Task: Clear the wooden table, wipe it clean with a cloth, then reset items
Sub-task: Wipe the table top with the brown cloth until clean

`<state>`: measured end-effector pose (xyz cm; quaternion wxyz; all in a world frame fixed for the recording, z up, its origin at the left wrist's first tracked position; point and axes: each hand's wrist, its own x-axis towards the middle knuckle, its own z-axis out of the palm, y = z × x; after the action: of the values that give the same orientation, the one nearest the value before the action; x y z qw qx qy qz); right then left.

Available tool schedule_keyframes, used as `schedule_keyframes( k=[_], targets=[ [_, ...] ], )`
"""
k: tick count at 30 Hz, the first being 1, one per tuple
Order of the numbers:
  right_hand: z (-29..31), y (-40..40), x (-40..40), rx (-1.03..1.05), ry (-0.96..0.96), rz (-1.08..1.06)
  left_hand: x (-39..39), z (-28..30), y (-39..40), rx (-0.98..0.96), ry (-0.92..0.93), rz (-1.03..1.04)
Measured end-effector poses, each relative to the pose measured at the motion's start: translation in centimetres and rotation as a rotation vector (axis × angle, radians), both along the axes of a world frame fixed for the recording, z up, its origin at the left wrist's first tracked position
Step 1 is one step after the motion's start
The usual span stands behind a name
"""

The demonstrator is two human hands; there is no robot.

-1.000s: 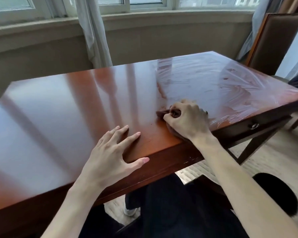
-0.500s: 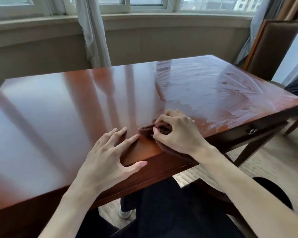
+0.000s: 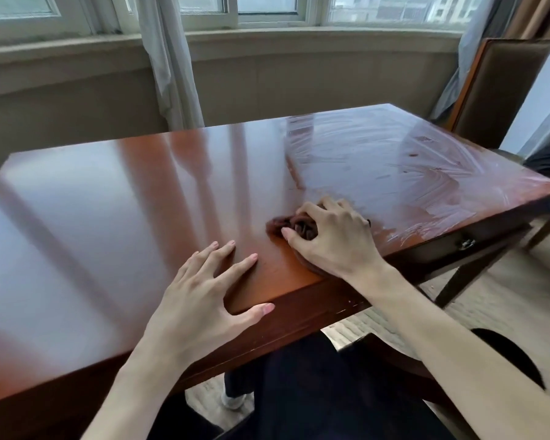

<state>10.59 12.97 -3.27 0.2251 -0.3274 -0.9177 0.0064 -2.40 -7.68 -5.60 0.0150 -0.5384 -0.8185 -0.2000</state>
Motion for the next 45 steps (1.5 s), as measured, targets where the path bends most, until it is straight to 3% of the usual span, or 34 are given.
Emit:
schedule_keyframes(
  k=[6, 11, 13, 16, 21, 23, 26, 32, 34, 38, 42, 45],
  targets=[
    [1.5, 2.5, -2.0, -0.096, 0.058, 0.05, 0.0, 0.1, 0.0, -0.028, -0.002, -0.005],
    [1.4, 2.5, -3.5, -0.075, 0.033, -0.081, -0.1, 0.1, 0.0, -0.018, -0.009, -0.011],
    [0.1, -1.0, -0.9, -0.012, 0.077, -0.015, -0.2, -0.1, 0.0, -0.013, -0.013, -0.004],
    [-0.1, -1.3, 0.3, -0.094, 0.101, 0.075, -0.2, -0.1, 0.1, -0.012, -0.016, 0.003],
    [1.3, 3.0, -5.1, -0.104, 0.054, -0.083, -0.3, 0.3, -0.1, -0.041, -0.063, -0.019],
    [0.3, 0.4, -3.5, -0.026, 0.066, -0.018, -0.4, 0.5, -0.1, -0.023, -0.115, -0.024],
    [-0.2, -1.2, -0.5, -0.104, 0.114, 0.089, -0.7, 1.0, 0.3, -0.003, -0.173, -0.008],
    [1.5, 7.7, -7.4, -0.131, 0.024, -0.025, -4.7, 2.3, 6.7, 0.026, -0.06, 0.035],
    [1.0, 6.0, -6.3, -0.058, -0.008, 0.008, -7.3, 2.2, 9.8, -0.007, -0.038, 0.052],
    [-0.1, 1.2, -1.8, -0.058, 0.113, 0.199, -11.9, 1.0, 13.6, -0.04, -0.042, 0.127],
    [0.6, 8.0, -8.4, 0.007, 0.053, 0.106, -13.3, -0.3, 14.9, -0.07, -0.077, 0.156],
    [1.9, 13.0, -14.1, -0.128, -0.003, -0.027, -13.4, -0.7, 14.9, -0.062, -0.072, 0.162]
  ],
)
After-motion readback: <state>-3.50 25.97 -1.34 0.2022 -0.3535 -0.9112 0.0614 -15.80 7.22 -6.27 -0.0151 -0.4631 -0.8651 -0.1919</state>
